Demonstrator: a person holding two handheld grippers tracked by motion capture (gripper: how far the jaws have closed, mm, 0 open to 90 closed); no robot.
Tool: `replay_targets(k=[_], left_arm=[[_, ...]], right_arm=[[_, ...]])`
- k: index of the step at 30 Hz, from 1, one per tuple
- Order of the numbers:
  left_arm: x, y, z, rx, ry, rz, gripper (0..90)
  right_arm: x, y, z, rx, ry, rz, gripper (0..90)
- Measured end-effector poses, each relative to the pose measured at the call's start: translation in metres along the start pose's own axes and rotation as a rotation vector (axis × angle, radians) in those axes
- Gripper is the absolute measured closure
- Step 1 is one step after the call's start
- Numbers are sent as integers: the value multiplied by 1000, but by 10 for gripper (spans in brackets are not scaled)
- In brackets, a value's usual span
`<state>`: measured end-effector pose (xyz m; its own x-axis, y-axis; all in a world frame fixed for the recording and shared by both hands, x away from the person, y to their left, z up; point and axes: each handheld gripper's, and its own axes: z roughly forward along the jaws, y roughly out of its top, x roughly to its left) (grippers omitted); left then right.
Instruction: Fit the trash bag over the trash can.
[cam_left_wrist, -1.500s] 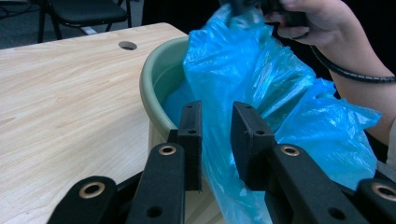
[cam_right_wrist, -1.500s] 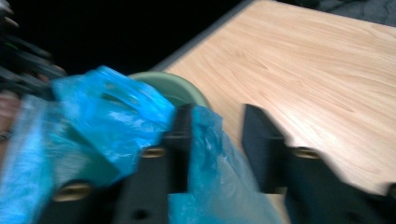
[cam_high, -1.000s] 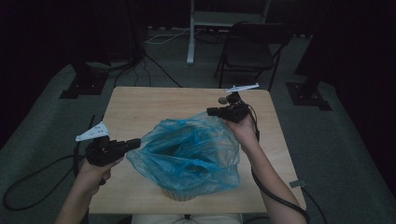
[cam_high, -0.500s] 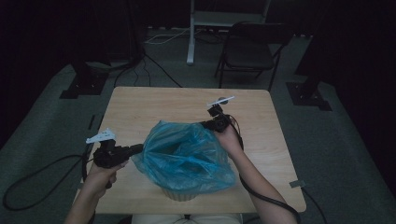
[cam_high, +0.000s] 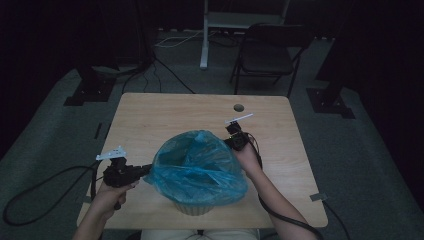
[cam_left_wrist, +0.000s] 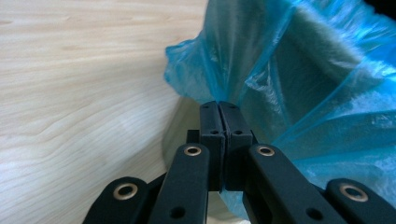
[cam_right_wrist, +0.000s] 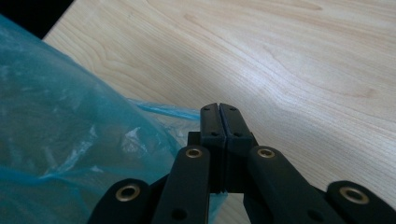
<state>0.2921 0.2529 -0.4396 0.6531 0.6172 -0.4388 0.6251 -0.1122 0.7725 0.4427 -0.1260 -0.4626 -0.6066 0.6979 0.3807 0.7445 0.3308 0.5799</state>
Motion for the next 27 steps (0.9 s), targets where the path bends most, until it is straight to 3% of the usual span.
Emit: replay_targets(k=[4, 8, 11, 14, 16, 17, 23, 25, 27], left_arm=[[-8, 4, -1, -8, -3, 21, 898], [-10, 5, -3, -12, -5, 29, 897], [-10, 5, -5, -19, -6, 27, 885], [-10, 5, -6, -20, -3, 30, 887], [-10, 6, -7, -20, 3, 30, 887], [-10, 6, -8, -22, 8, 33, 887], [-14, 9, -12, -43, 23, 51, 886], [-14, 10, -14, -49, 12, 48, 822], [-14, 11, -15, -51, 13, 49, 818]], right_arm=[[8, 9, -26, -76, 9, -7, 739], [15, 17, -55, -162, 17, -24, 675], [22, 21, -82, -232, 41, -31, 644], [34, 20, -106, -287, 97, -51, 618], [38, 19, -113, -298, 114, -59, 618], [49, 14, -122, -310, 133, -91, 602], [76, -14, -137, -316, 248, -142, 548], [86, -25, -140, -312, 285, -160, 518], [90, -31, -140, -301, 305, -168, 496]])
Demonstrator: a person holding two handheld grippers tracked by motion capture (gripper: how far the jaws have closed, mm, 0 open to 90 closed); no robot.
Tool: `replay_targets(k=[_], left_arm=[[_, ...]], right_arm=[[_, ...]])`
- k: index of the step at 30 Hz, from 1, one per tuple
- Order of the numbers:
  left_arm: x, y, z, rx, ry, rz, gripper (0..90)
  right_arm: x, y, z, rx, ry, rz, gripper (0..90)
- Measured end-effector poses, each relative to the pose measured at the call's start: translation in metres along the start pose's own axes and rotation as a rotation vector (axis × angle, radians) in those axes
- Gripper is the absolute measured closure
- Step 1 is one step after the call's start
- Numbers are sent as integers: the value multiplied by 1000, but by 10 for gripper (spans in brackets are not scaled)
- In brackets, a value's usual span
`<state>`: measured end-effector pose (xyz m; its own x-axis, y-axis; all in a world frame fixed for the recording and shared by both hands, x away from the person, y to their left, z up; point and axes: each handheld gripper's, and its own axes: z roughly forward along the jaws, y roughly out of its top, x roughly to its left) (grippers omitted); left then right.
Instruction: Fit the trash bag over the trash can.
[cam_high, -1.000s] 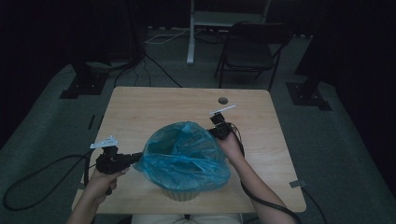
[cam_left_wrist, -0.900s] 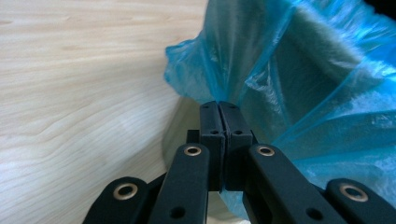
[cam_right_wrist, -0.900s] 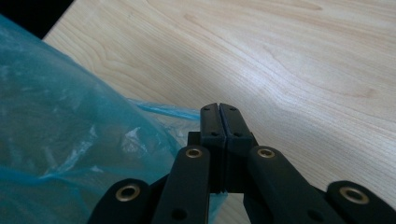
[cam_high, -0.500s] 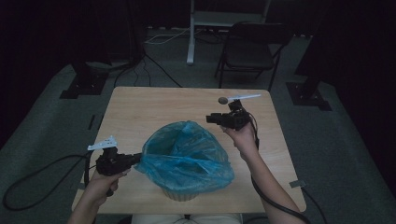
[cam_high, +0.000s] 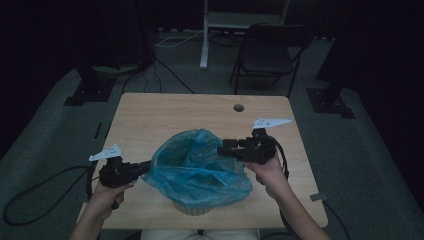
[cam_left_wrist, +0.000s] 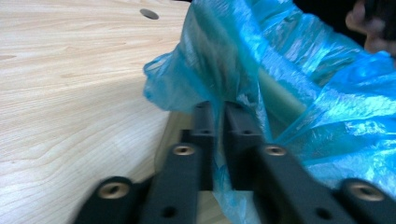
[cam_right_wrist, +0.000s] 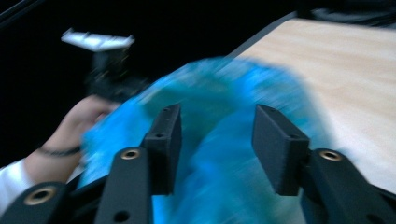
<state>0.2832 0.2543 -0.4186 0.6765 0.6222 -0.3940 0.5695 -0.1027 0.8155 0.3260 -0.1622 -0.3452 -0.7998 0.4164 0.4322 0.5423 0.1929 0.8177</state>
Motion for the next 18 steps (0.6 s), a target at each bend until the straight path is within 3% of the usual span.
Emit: replay_targets(k=[1, 2, 6, 8, 9, 10, 11, 12, 13, 15, 18], left_arm=[[0, 1, -1, -5, -15, -3, 818], [0, 1, -1, -2, -8, 1, 819], [-1, 1, 0, 8, -21, 4, 835], [-2, 2, 1, 10, -35, 4, 846], [-2, 2, 1, 12, -36, 4, 845], [-2, 2, 2, 16, -37, 6, 846], [-2, 2, 2, 17, -36, 5, 846], [-2, 1, 3, 20, -34, 3, 846], [-2, 1, 3, 26, -29, 3, 845], [-1, 0, 4, 28, -26, 3, 846], [-1, -1, 4, 30, -19, -1, 876]], right_arm=[[3, -3, 1, 11, 19, -4, 487], [11, -12, 3, 55, 42, -21, 468], [18, -23, 11, 136, 82, -59, 454], [20, -27, 15, 175, 74, -82, 524], [21, -28, 17, 193, 87, -90, 587], [22, -29, 18, 202, 83, -102, 703], [23, -31, 17, 196, 67, -121, 758], [24, -31, 16, 190, 96, -120, 852], [25, -32, 15, 177, 138, -106, 889], [30, -35, 14, 161, 183, -109, 897], [41, -46, 18, 189, 254, -117, 898]])
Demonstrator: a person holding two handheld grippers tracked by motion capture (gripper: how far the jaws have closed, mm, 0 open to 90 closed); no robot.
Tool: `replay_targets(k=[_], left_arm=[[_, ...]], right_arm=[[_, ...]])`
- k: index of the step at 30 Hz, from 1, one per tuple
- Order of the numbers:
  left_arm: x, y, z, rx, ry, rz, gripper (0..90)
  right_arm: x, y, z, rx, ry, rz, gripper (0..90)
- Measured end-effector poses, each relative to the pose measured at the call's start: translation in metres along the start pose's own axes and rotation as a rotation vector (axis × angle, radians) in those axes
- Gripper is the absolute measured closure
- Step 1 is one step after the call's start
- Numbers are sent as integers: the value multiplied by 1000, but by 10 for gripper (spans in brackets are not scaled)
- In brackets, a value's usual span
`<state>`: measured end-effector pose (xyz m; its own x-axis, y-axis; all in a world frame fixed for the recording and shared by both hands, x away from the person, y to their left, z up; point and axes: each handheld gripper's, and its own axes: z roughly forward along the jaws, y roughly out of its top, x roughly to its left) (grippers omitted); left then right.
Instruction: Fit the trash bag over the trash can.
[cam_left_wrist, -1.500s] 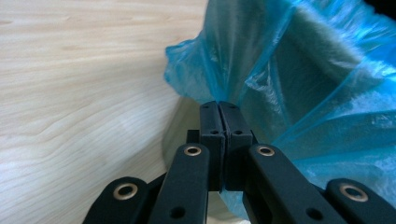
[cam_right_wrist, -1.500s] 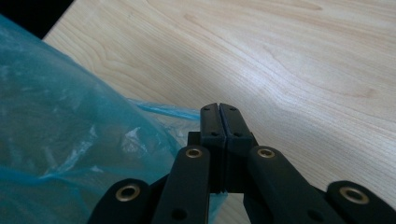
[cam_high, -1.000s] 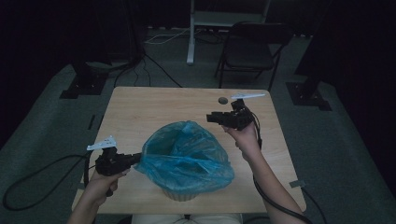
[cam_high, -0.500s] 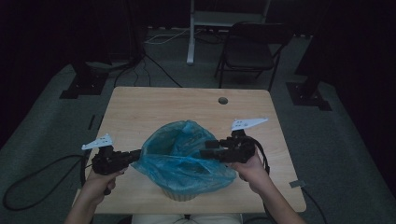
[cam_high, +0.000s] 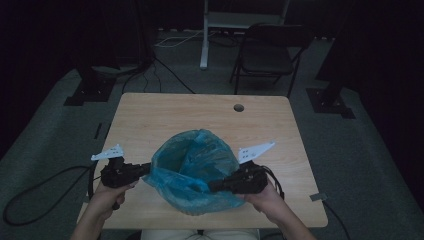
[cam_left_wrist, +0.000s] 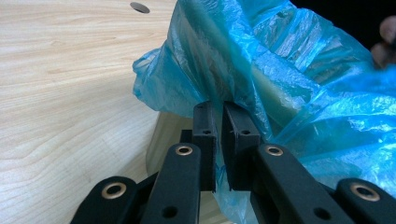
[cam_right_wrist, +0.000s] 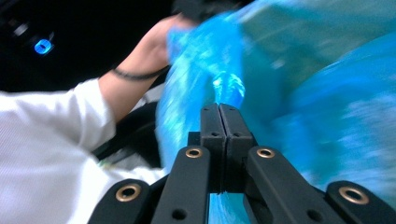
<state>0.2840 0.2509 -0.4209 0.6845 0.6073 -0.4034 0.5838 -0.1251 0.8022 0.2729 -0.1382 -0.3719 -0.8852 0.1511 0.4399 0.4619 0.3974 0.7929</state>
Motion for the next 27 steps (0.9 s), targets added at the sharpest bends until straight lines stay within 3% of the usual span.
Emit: replay_targets(k=[2, 4, 7, 8, 9, 13, 15, 20, 21, 22, 23, 25, 27], left_arm=[[1, -1, 0, -4, -8, -7, 876], [0, -1, 0, -7, -7, -9, 876], [-2, 0, -1, -10, 0, -1, 876], [-3, 0, -2, -11, -9, -1, 876], [-4, 1, -2, -7, 8, 5, 877], [-6, 0, -1, 1, 16, 24, 896], [-6, -1, -1, 1, -10, 17, 895], [-8, -3, 0, 12, -26, 26, 894], [-9, -3, 1, 12, -48, 32, 894], [-10, -3, 2, 15, -56, 32, 893], [-12, -3, 3, 19, -48, 36, 893], [-12, -2, 7, 26, -60, 44, 892], [-13, -1, 10, 28, -63, 45, 893]], right_arm=[[7, -8, 9, 29, 14, -11, 899], [11, -14, 14, 13, 62, -4, 899], [18, -18, 14, 9, 61, -16, 899], [22, -23, 15, 4, 88, -18, 899], [23, -25, 16, -4, 90, -18, 899], [23, -31, 16, -30, 115, 13, 899], [23, -34, 15, -49, 155, 16, 899], [20, -36, 13, -53, 169, 62, 899], [21, -36, 13, -53, 153, 58, 899], [22, -35, 12, -52, 107, 50, 899], [22, -35, 11, -48, 76, 43, 898], [19, -35, 12, -48, -33, 29, 900], [16, -33, 11, -55, -83, 40, 900]])
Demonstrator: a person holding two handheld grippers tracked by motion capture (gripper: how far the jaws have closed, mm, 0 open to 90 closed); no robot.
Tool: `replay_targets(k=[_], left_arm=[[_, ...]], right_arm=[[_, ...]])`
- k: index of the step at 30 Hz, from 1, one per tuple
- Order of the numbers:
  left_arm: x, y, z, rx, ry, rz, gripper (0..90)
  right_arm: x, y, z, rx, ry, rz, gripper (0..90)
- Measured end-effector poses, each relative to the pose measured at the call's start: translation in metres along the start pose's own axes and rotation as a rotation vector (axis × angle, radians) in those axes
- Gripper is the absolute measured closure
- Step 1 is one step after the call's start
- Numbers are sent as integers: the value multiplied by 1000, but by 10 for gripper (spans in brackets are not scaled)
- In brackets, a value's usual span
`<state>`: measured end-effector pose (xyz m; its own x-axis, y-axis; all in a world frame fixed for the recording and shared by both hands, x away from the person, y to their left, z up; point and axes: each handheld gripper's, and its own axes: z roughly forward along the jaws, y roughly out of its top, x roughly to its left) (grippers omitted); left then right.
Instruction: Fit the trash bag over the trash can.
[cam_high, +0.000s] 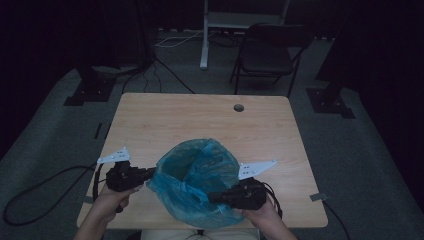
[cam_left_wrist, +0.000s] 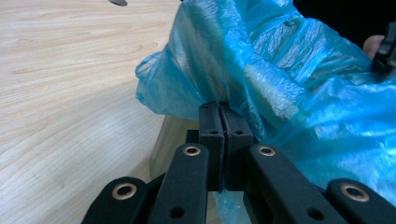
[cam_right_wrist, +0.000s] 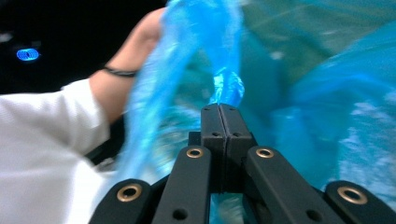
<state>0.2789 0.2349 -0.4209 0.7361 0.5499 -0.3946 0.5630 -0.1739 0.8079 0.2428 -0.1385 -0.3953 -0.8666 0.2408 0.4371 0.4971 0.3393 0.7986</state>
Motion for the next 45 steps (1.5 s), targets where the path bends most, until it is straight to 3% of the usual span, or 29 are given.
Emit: replay_targets(k=[2, 4, 6, 9, 14, 16, 17, 22, 26, 29, 30, 32, 34, 36, 37, 40, 45], left_arm=[[-1, 1, 2, -1, -11, 0, 893], [1, 2, 3, -2, 9, -3, 895], [5, 2, 4, -12, 0, -26, 896], [8, 7, 8, -11, 13, -25, 897], [15, 20, 20, 0, 28, -24, 897], [19, 26, 28, -6, 25, -36, 898], [21, 29, 31, -6, 29, -36, 900], [31, 46, 48, -6, 32, -39, 900], [33, 49, 56, 6, 27, -39, 898], [32, 46, 53, 2, 14, -39, 884], [31, 45, 52, 1, 15, -40, 870], [31, 43, 48, -8, -8, -54, 812], [31, 42, 44, -17, -16, -69, 743], [31, 39, 39, -19, -37, -72, 722], [30, 38, 36, -21, -43, -72, 722], [26, 35, 30, -5, -41, -51, 729], [21, 30, 30, 22, -35, -24, 858]], right_arm=[[-3, 2, 3, -9, -46, 7, 900], [-4, 5, 6, 3, -94, -4, 900], [-6, 8, 7, 0, -130, -13, 900], [-14, 13, 6, 4, -174, -14, 900], [-42, 27, -3, -18, -231, 18, 900], [-47, 29, -4, -21, -239, 23, 900], [-60, 35, -8, -25, -257, 46, 900], [-85, 47, -15, -26, -320, 68, 900], [-101, 54, -22, -13, -314, 91, 896], [-103, 55, -31, -12, -330, 101, 785], [-102, 55, -35, -23, -320, 106, 792], [-97, 54, -43, -51, -307, 104, 798], [-91, 54, -50, -79, -264, 109, 801], [-83, 54, -54, -89, -239, 93, 836], [-79, 53, -56, -95, -201, 94, 846], [-66, 49, -59, -103, -148, 73, 871], [-51, 34, -52, -76, -80, 60, 897]])
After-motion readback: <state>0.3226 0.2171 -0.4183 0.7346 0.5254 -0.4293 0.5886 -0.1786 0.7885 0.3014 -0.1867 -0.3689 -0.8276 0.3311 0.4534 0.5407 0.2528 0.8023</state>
